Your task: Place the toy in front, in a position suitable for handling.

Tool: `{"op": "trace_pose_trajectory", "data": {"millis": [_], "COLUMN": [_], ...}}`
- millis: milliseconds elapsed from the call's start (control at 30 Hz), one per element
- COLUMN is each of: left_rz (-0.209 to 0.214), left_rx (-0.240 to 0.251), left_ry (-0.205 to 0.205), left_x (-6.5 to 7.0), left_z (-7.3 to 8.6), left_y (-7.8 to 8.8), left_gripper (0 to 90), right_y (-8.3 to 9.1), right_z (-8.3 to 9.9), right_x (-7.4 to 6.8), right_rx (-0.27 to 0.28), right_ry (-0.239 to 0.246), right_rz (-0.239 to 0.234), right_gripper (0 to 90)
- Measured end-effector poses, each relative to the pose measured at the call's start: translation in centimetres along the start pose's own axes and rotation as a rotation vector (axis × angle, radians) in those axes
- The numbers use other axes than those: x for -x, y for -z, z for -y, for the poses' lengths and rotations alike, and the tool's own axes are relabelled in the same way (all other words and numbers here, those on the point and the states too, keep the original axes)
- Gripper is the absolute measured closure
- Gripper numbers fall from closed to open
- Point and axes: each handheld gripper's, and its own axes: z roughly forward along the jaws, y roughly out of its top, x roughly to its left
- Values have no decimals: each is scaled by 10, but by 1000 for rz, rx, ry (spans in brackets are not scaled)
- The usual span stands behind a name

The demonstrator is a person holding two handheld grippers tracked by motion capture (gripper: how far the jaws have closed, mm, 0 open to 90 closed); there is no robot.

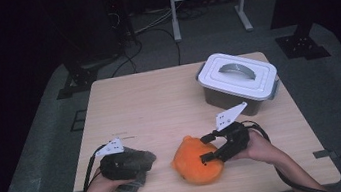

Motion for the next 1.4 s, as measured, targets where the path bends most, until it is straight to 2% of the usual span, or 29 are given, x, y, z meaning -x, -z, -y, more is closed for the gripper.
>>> {"op": "trace_pose_trajectory", "data": {"millis": [33, 133, 367, 533, 633, 767, 800, 867, 900, 1000, 1067, 1200, 1333, 1400], "left_rz": [-1, -1, -2, -4, -4, -4, -4, -5, -5, -4, -4, -5, -4, -3], "left_rx": [0, 1, 2, 5, 5, 2, 1, 1, 1, 3, 6, 8, 8, 8], "left_ry": [-1, -1, -3, -5, -5, -7, -8, -8, -9, -9, -9, -7, -7, -7], "left_x": [0, 0, 0, 1, 1, 2, 2, 2, 2, 2, 2, 1, 1, 2], "left_z": [0, 0, 0, 0, 0, 0, 0, 0, 0, 0, -1, -1, -1, -1], "left_y": [0, 0, 1, 1, 0, 0, 0, 0, 0, 0, 1, 1, 1, 1], "left_gripper": [404, 403, 402, 401, 399, 398, 397, 397, 396, 395, 394, 394, 394, 392], "right_y": [-1, -6, -20, -27, -30, -31, -30, -29, -28, -23, -17, -10, -6, -9], "right_z": [-1, -2, 0, 5, 9, 12, 12, 13, 14, 14, 13, 12, 12, 16], "right_x": [-2, -8, -23, -25, -23, -21, -21, -21, -20, -16, -10, -4, -2, 1], "right_rx": [1, 9, 17, -4, -26, -54, -61, -56, -55, -39, -13, -4, 21, -7], "right_ry": [-5, -22, -47, -51, -67, -59, -37, -28, -10, 31, 45, 97, 163, 164], "right_rz": [-1, 46, 178, 224, 243, 247, 257, 251, 247, 190, 122, 47, -5, -28], "right_gripper": [325, 283, 238, 223, 263, 435, 490, 578, 600, 646, 666, 672, 665, 640]}}
